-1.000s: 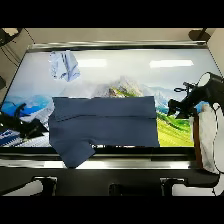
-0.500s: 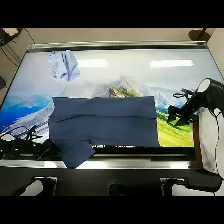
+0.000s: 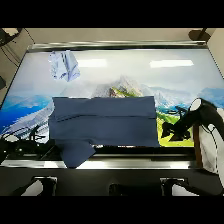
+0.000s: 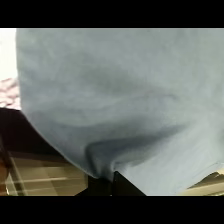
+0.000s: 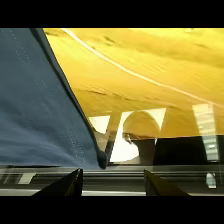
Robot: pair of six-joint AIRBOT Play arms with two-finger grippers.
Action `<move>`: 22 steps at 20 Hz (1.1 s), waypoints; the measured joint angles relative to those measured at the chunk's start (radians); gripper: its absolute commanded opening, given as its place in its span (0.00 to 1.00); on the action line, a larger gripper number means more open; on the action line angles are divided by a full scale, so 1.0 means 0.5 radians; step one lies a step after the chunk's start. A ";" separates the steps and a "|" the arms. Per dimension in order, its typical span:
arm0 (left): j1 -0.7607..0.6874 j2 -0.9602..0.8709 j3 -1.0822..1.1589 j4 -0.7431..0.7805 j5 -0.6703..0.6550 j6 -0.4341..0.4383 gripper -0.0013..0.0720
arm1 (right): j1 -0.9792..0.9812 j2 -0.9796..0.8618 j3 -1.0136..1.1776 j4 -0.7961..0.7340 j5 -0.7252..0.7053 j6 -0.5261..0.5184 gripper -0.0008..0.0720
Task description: Fold the shirts.
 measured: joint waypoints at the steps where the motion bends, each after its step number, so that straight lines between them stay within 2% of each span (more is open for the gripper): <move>1: -0.006 0.000 -0.002 -0.002 0.000 -0.001 0.06 | 0.000 0.006 -0.061 0.031 -0.035 -0.008 0.70; 7: -0.020 0.002 -0.002 -0.004 -0.005 -0.012 0.06 | -0.003 0.022 -0.314 0.210 -0.259 -0.028 0.70; 8: -0.020 0.002 -0.002 -0.005 -0.007 -0.012 0.06 | -0.003 0.024 -0.341 0.253 -0.264 -0.027 0.67; 10: -0.020 0.002 -0.002 -0.005 -0.006 -0.013 0.06 | -0.002 0.026 -0.393 0.348 -0.323 -0.028 0.09; 15: -0.020 0.013 0.136 -0.005 -0.052 0.011 0.06 | 0.002 0.058 -0.405 0.453 -0.517 -0.065 0.07; 22: -0.115 -0.064 0.865 -0.008 -0.117 -0.101 0.06 | 0.037 0.114 0.033 0.481 -0.603 -0.082 0.07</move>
